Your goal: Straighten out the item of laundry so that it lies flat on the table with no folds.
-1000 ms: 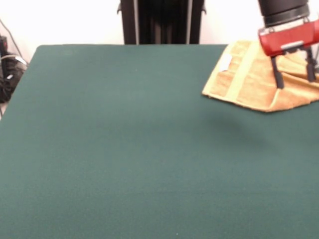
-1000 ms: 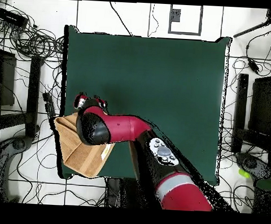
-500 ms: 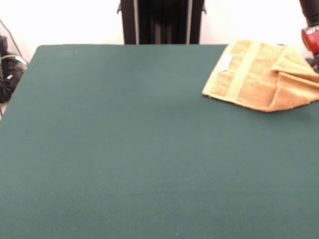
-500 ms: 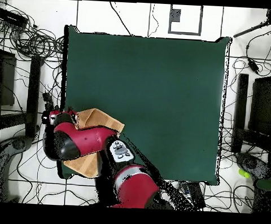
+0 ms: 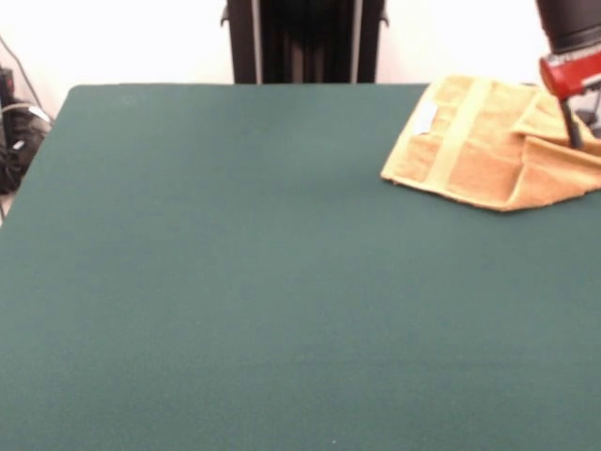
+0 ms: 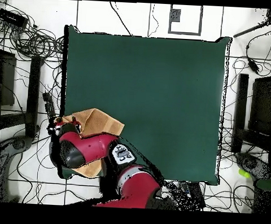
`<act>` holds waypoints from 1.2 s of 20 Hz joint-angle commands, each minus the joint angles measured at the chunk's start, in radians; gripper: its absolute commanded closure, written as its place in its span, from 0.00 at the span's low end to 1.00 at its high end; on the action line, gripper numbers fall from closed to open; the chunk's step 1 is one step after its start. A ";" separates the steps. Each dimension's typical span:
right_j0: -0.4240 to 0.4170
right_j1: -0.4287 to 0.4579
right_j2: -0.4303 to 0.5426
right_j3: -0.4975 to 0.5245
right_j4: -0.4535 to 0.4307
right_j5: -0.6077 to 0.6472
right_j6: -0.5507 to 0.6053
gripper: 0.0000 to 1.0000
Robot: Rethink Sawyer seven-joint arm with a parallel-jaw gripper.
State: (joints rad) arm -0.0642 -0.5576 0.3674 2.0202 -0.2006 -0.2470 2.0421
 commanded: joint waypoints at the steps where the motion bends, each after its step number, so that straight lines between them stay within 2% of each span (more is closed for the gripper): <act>1: -0.031 0.052 -0.041 0.087 -0.082 -0.037 0.117 0.00; 8: -0.017 0.083 -0.068 0.100 -0.126 -0.091 0.137 0.00; 12: 0.034 0.185 -0.099 0.055 -0.123 -0.170 0.151 0.00; 15: 0.118 0.251 -0.168 0.015 -0.079 -0.248 0.149 0.00; 18: 0.155 0.313 -0.205 -0.024 -0.068 -0.302 0.134 0.00; 24: 0.135 0.407 -0.184 -0.103 -0.099 -0.331 0.125 0.00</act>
State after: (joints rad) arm 0.0456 -0.3341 0.1579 2.0702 -0.3330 -0.6651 2.0419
